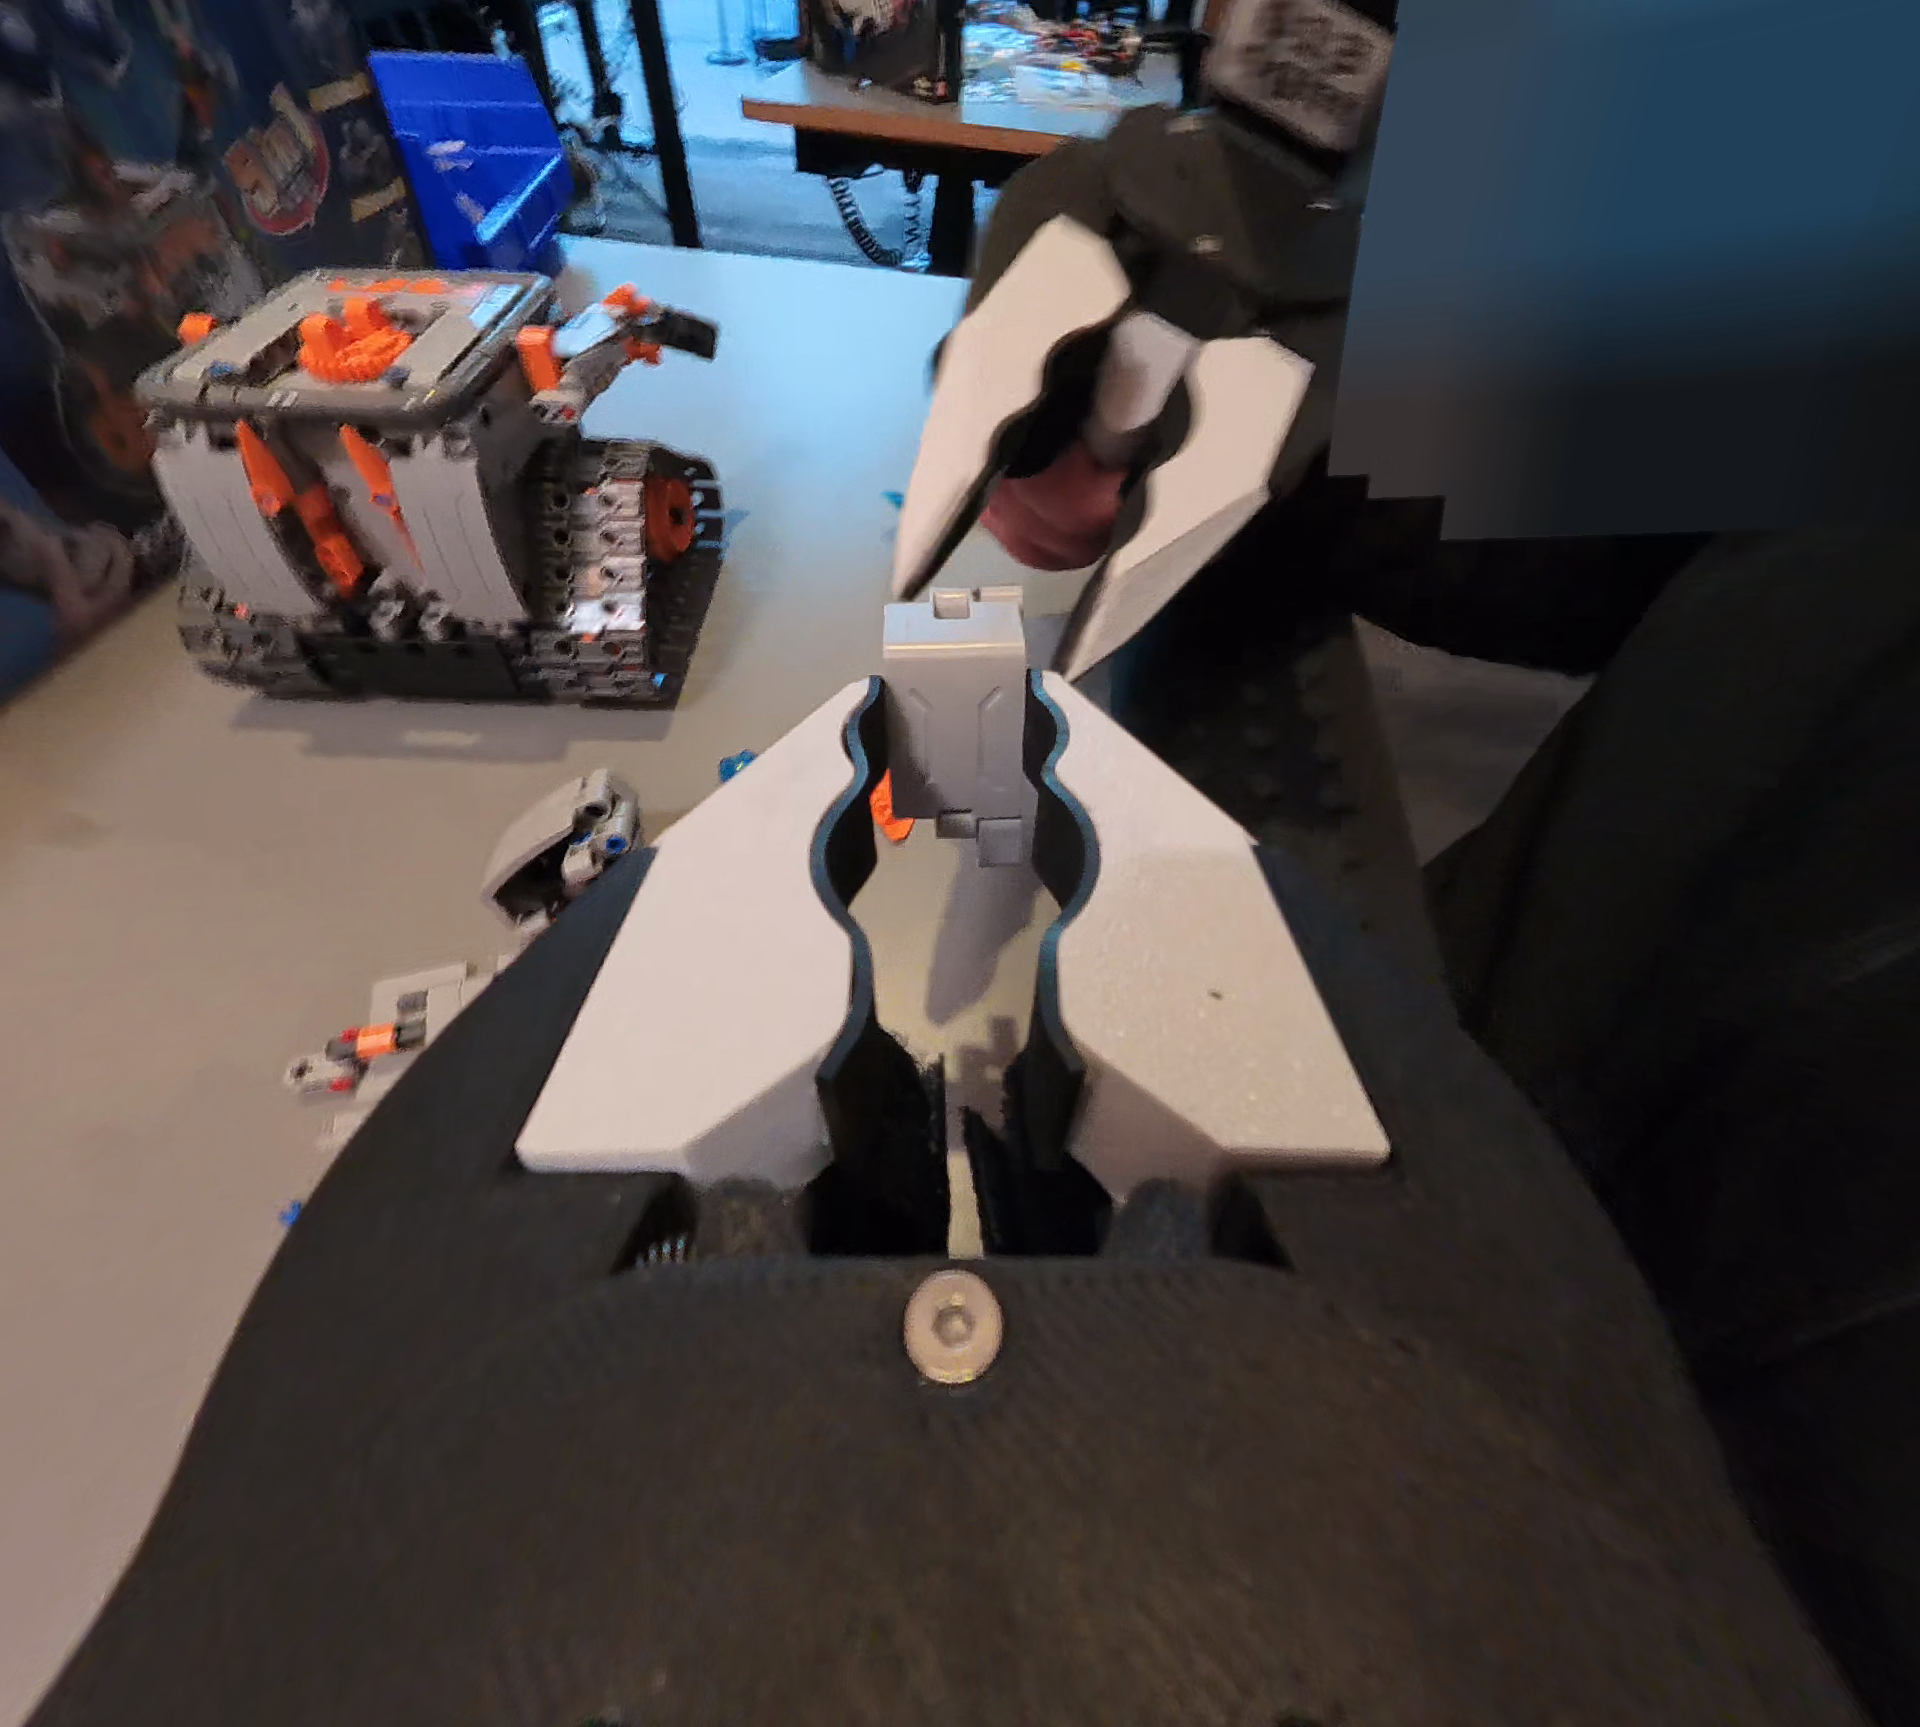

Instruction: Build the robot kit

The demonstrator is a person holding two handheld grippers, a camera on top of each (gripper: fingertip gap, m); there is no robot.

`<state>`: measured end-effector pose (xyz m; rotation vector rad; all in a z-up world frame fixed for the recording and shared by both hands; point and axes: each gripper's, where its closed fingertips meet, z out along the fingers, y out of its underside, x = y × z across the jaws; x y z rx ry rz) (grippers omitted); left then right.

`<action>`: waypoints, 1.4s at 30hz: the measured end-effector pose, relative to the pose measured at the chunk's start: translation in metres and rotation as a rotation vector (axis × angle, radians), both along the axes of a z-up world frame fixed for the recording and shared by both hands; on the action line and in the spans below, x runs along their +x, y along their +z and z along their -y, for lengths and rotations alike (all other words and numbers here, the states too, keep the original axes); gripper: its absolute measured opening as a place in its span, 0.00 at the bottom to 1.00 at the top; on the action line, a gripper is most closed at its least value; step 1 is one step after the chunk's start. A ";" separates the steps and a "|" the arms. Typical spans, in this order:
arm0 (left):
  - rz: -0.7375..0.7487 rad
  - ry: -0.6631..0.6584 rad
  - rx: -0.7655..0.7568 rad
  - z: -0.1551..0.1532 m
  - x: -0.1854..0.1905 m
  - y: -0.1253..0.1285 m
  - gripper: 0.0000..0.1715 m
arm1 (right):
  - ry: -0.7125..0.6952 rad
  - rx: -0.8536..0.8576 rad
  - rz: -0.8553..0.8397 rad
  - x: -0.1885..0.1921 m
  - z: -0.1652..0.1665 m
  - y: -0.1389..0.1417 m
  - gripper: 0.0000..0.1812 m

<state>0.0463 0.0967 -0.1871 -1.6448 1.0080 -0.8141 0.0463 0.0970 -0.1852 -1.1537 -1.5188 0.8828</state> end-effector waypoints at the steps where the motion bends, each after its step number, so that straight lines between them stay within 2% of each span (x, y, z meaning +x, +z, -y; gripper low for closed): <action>1: -0.002 -0.027 0.015 0.004 0.003 0.002 0.14 | 0.022 -0.033 0.019 -0.001 0.002 -0.004 0.15; 4: -0.084 -0.032 0.080 0.006 0.004 -0.005 0.14 | 0.086 -0.098 0.005 0.001 0.009 -0.003 0.06; 11: -0.162 -0.056 0.145 0.010 0.004 -0.010 0.14 | 0.089 -0.059 -0.010 0.002 0.010 -0.001 0.13; 13: -0.182 -0.062 0.165 0.011 0.004 -0.011 0.14 | 0.115 -0.075 0.000 0.002 0.014 -0.003 0.09; 18: -0.208 -0.101 0.194 0.016 0.006 -0.014 0.14 | 0.151 -0.078 0.037 0.001 0.021 -0.010 0.09; 30: -0.334 -0.133 0.245 0.019 0.003 -0.031 0.13 | 0.148 0.004 0.123 -0.001 0.026 -0.023 0.07; 36: -0.251 -0.058 0.164 0.005 -0.004 -0.020 0.14 | 0.100 -0.088 0.045 -0.003 0.011 -0.012 0.08; 39: -0.203 0.003 0.102 -0.004 -0.013 -0.019 0.14 | 0.054 -0.028 0.000 0.002 0.004 -0.003 0.11; 42: -0.053 0.006 -0.007 -0.006 -0.016 -0.007 0.14 | -0.013 0.112 0.044 -0.003 0.000 -0.008 0.13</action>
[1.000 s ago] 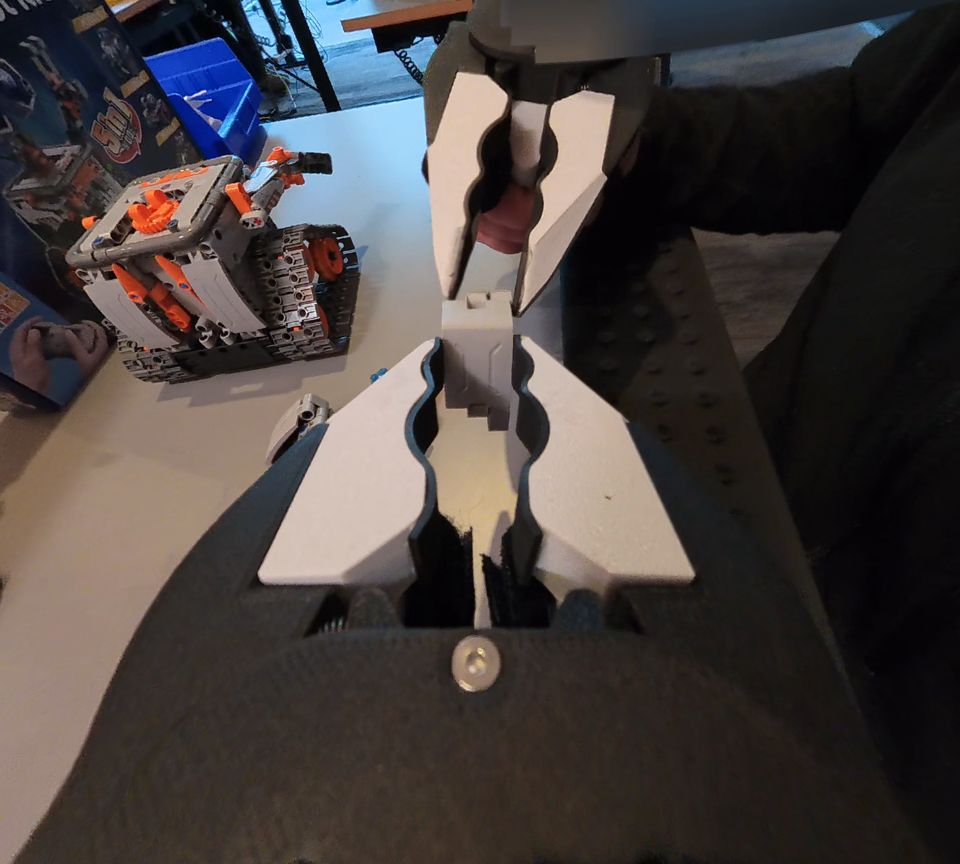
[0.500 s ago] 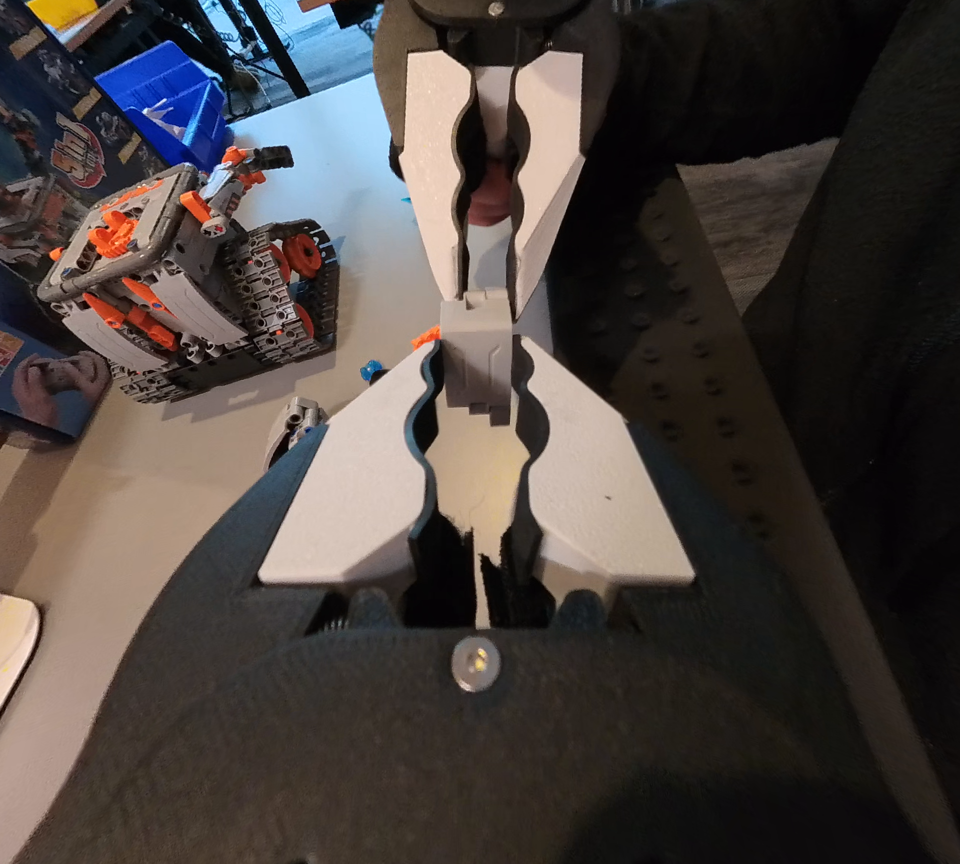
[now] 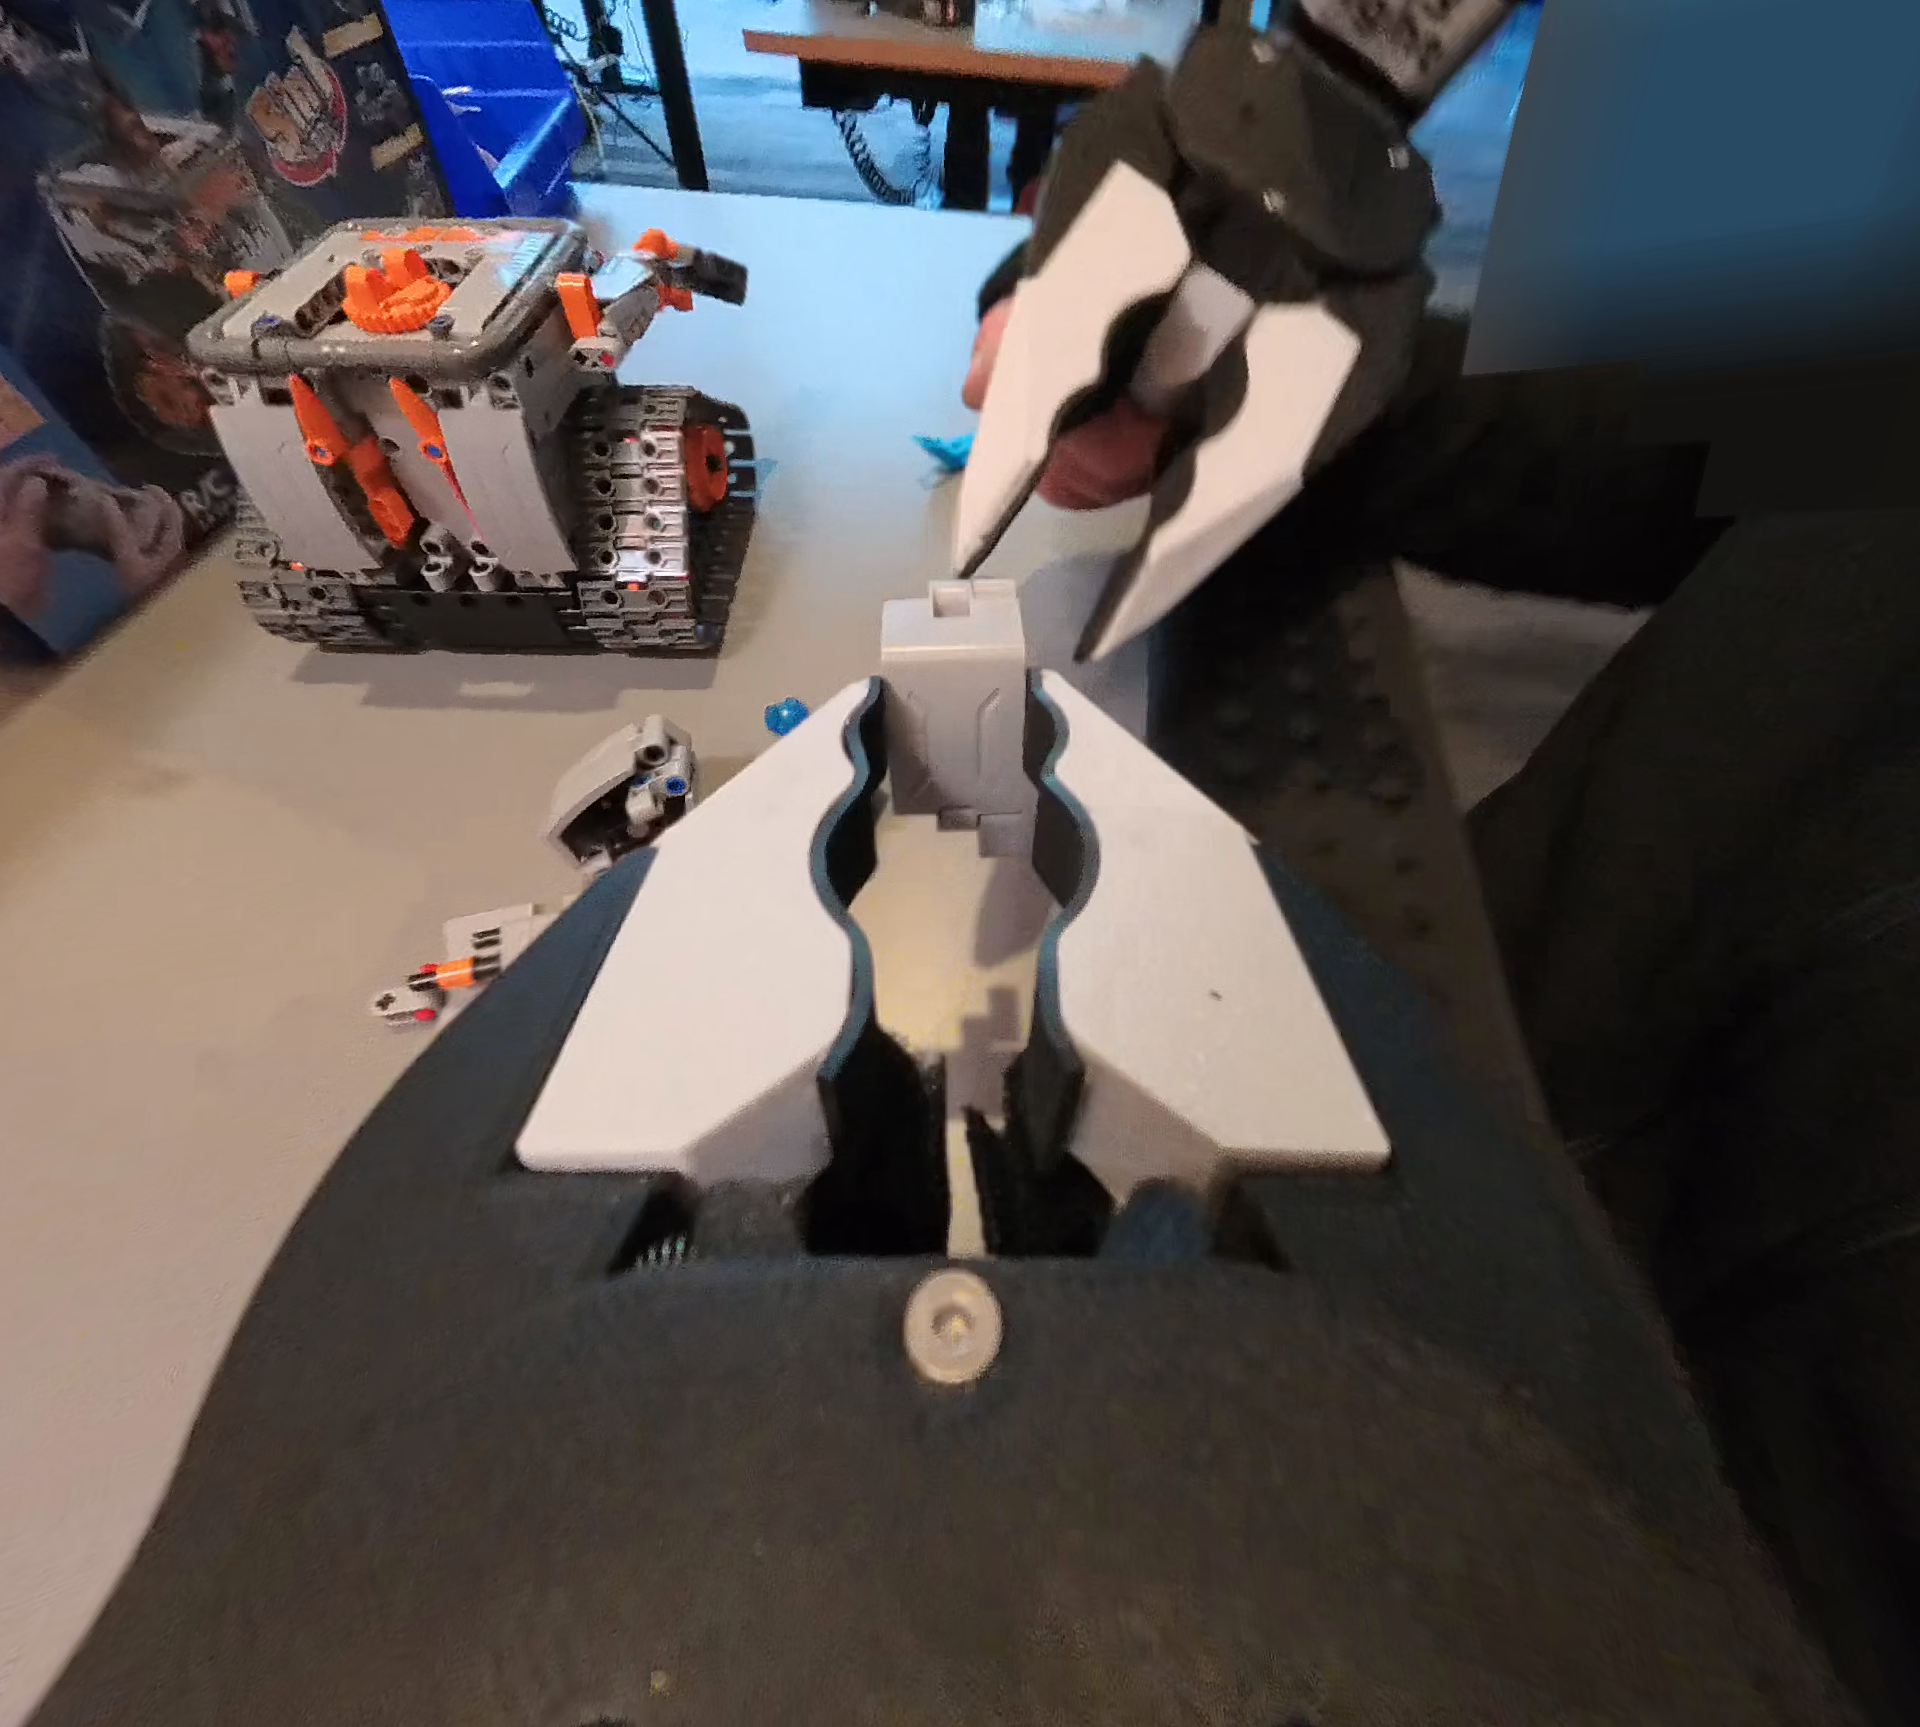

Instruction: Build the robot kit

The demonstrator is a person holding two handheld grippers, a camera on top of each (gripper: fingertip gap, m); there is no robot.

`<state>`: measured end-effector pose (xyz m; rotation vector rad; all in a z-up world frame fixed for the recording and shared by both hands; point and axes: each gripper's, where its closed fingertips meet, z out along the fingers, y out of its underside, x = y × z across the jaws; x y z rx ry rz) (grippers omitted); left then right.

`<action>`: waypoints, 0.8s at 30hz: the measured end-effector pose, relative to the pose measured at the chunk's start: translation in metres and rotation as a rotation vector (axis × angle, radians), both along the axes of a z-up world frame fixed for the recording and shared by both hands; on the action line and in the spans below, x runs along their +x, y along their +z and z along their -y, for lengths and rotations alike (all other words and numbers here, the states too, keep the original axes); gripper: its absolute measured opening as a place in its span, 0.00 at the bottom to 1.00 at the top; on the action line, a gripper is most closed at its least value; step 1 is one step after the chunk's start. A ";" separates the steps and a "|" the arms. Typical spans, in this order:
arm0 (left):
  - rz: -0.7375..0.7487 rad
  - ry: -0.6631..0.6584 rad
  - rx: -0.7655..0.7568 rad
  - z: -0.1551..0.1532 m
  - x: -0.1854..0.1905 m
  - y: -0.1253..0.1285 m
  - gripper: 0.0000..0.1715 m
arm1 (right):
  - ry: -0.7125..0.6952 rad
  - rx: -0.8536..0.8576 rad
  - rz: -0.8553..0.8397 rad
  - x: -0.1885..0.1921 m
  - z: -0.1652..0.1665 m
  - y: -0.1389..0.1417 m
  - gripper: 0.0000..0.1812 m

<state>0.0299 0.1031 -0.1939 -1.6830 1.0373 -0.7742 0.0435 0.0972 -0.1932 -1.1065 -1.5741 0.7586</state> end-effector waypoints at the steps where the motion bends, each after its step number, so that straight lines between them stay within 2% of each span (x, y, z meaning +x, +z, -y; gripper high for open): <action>1: 0.035 0.012 -0.024 -0.003 -0.002 0.003 0.14 | -0.020 0.043 0.014 -0.003 -0.001 0.000 0.15; 4: 0.149 0.013 -0.086 -0.005 -0.009 0.016 0.14 | -0.123 0.109 0.084 -0.013 -0.011 0.000 0.15; 7: 0.201 0.024 -0.106 -0.009 -0.019 0.025 0.14 | -0.168 0.137 0.094 -0.025 -0.019 0.017 0.13; 10: 0.224 0.028 -0.104 -0.013 -0.026 0.031 0.14 | -0.144 0.196 0.125 -0.040 -0.023 0.033 0.11; 14: 0.291 0.052 -0.134 -0.026 -0.035 0.038 0.14 | -0.128 0.332 0.217 -0.062 -0.039 0.036 0.11; 16: 0.335 0.050 -0.141 -0.028 -0.041 0.044 0.14 | -0.123 0.363 0.210 -0.070 -0.046 0.041 0.06; 24: 0.375 0.059 -0.161 -0.035 -0.048 0.039 0.14 | -0.114 0.338 0.111 -0.080 -0.056 0.039 0.05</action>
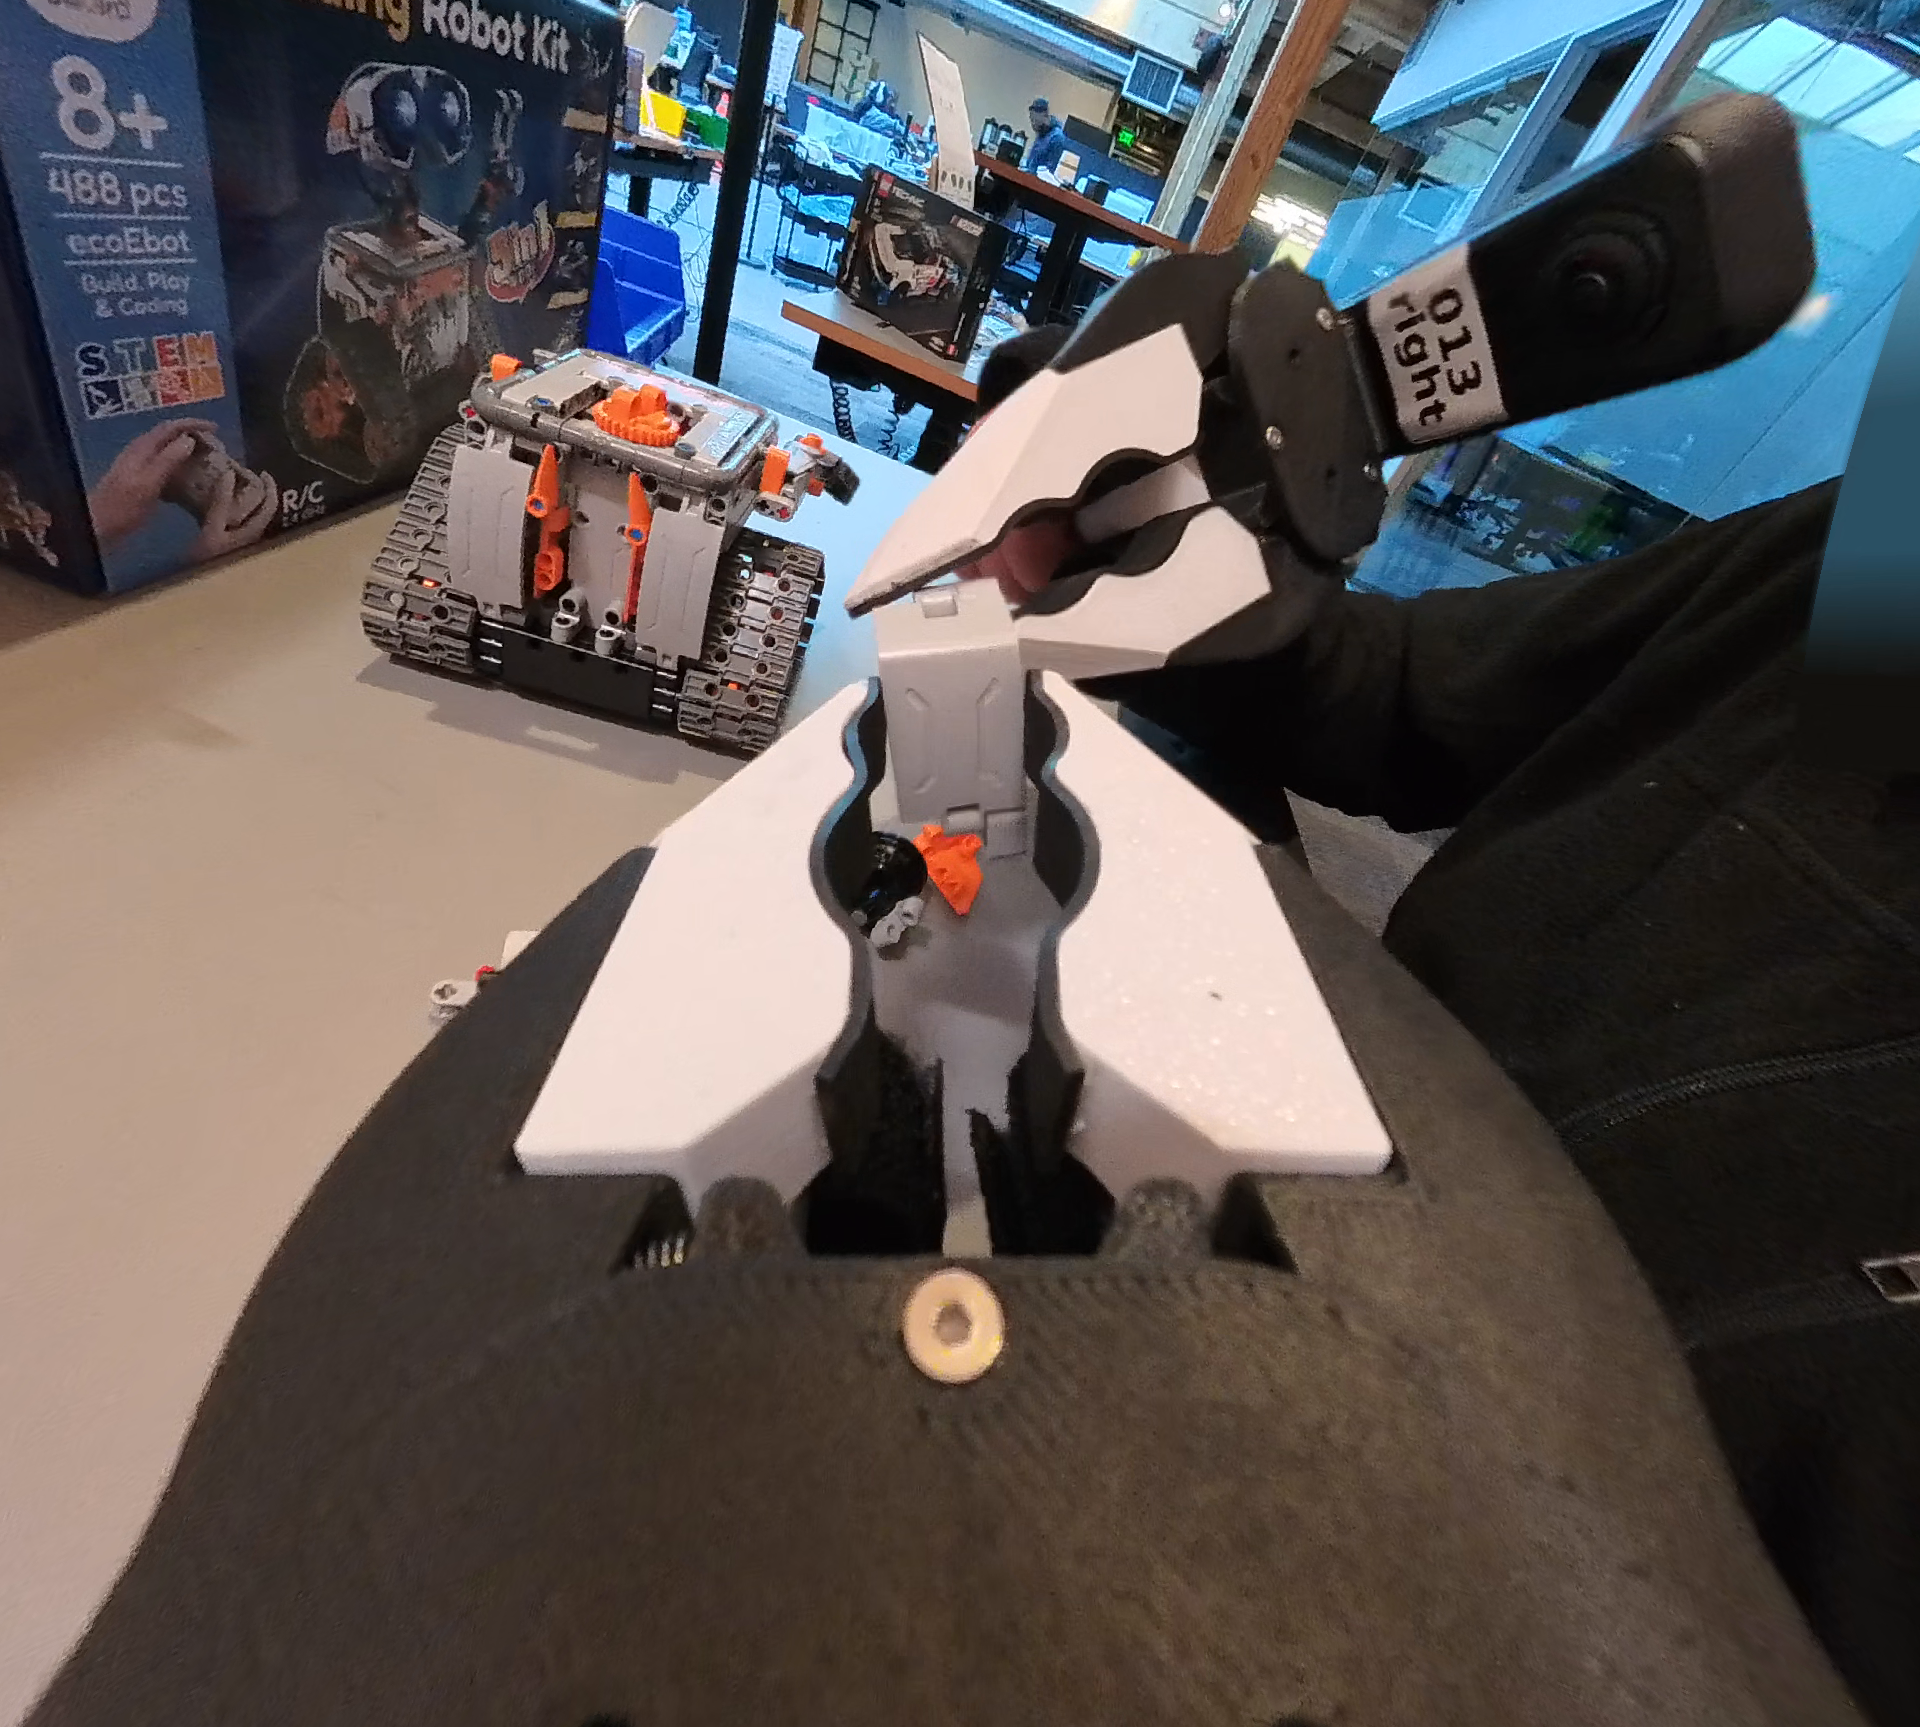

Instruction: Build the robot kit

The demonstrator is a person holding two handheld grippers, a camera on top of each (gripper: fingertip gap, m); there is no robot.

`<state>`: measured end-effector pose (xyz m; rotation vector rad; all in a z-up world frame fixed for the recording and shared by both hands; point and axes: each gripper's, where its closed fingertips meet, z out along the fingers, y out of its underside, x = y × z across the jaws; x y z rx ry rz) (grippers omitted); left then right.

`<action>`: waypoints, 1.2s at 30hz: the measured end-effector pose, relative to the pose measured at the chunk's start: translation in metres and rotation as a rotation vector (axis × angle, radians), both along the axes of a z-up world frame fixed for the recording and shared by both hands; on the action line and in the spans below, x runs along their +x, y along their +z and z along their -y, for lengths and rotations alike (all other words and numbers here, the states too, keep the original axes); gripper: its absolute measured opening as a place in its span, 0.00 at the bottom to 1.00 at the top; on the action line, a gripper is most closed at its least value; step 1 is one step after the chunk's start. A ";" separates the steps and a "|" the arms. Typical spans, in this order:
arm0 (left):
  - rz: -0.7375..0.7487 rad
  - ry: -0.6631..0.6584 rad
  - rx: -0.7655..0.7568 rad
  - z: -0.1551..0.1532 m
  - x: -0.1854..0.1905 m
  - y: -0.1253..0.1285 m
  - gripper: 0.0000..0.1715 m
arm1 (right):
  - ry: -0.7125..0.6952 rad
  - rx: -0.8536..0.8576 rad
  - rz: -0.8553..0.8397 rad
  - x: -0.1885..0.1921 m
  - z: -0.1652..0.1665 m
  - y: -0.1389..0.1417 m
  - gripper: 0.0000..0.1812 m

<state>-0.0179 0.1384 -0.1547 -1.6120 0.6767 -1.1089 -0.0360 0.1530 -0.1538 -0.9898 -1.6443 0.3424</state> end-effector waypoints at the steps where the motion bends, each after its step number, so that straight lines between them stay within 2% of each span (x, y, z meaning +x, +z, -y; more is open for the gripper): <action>1: 0.000 0.001 0.002 -0.001 0.001 -0.001 0.14 | 0.005 -0.039 -0.009 0.001 -0.001 -0.001 0.04; 5: -0.061 0.060 0.060 -0.006 -0.007 -0.001 0.27 | 0.021 -0.245 -0.063 0.007 -0.012 -0.004 0.02; 8: -0.143 0.101 0.170 -0.003 -0.011 0.002 0.31 | 0.042 -0.395 -0.102 0.010 -0.017 -0.004 0.02; 15: -0.437 0.160 0.360 -0.004 0.002 -0.018 0.44 | 0.098 -0.556 -0.075 0.008 -0.011 -0.014 0.02; 19: -0.459 0.160 0.386 -0.002 0.007 -0.020 0.41 | 0.111 -0.529 -0.042 0.007 -0.007 -0.020 0.02; 24: -0.510 0.153 0.429 0.000 0.011 -0.026 0.31 | 0.117 -0.533 -0.023 0.004 -0.002 -0.024 0.02; 27: -0.557 0.158 0.456 -0.001 0.013 -0.030 0.33 | 0.122 -0.576 -0.032 0.005 -0.002 -0.024 0.02; 31: -0.524 0.138 0.452 0.002 0.014 -0.028 0.33 | 0.142 -0.616 -0.047 0.007 -0.001 -0.022 0.02; 36: -0.496 0.127 0.442 0.003 0.013 -0.027 0.24 | 0.170 -0.622 -0.032 0.008 0.005 -0.023 0.02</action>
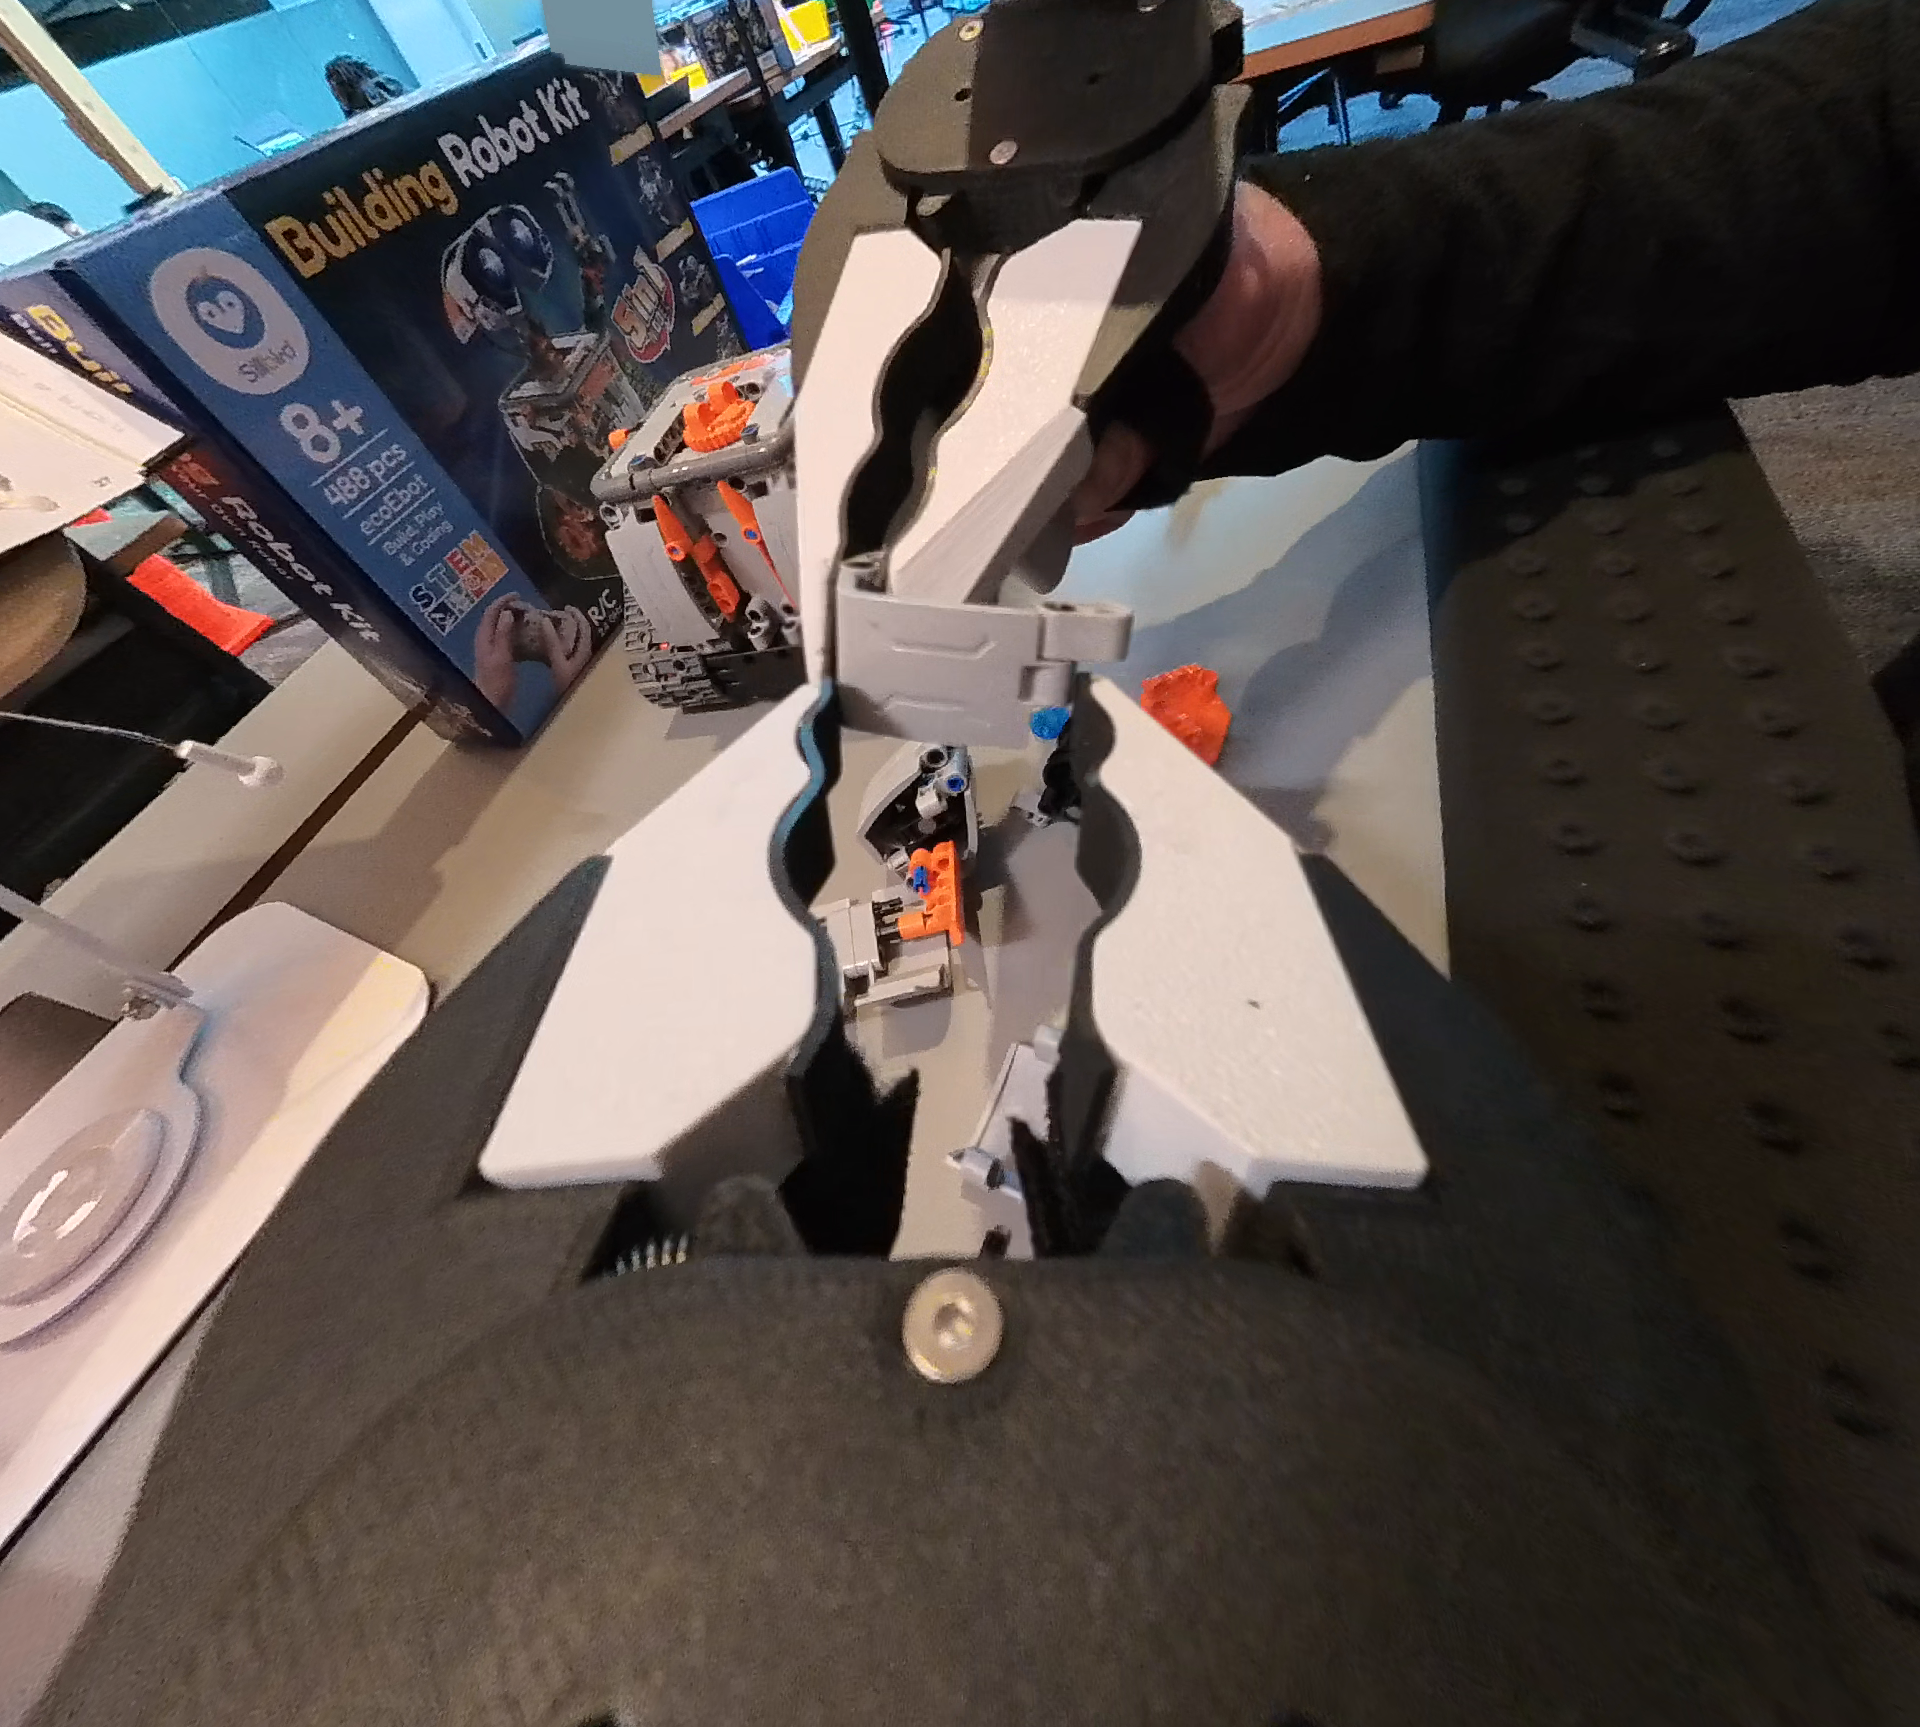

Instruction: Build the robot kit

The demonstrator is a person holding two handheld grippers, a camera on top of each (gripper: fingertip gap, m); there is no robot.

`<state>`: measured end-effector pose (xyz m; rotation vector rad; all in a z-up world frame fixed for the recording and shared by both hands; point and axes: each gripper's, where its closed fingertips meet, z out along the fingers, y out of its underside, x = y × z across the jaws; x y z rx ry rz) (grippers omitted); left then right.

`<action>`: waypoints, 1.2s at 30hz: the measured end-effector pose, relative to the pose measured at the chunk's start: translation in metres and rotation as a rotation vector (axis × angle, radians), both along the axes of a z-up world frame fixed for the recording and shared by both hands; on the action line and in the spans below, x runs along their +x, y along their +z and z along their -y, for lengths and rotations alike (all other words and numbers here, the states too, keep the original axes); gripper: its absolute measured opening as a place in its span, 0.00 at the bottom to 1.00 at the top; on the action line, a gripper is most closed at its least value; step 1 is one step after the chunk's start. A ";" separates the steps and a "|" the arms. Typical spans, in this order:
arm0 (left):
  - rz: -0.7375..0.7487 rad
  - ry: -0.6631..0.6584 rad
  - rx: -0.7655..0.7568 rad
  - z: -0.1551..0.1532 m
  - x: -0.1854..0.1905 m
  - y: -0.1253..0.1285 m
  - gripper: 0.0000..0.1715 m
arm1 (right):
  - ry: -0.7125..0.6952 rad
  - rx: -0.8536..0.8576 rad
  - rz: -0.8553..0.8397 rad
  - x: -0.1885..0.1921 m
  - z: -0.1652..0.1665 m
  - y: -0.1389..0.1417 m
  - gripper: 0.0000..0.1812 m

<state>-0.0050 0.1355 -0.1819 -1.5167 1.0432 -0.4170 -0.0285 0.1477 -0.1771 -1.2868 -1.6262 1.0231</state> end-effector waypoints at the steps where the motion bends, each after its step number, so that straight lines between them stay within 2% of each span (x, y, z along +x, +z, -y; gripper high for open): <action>1: -0.010 0.002 0.010 0.000 0.000 0.000 0.24 | 0.002 -0.001 0.001 0.000 0.001 -0.001 0.02; 7: -0.027 0.013 0.064 0.001 0.000 0.002 0.24 | 0.008 -0.020 -0.007 0.000 0.002 0.000 0.02; 22: 0.098 0.004 0.016 -0.003 -0.006 0.012 0.24 | -0.014 -0.036 -0.015 0.002 -0.004 0.001 0.05; 36: 0.129 0.013 -0.010 -0.007 -0.009 0.012 0.24 | -0.069 0.033 -0.005 0.005 -0.017 0.000 0.09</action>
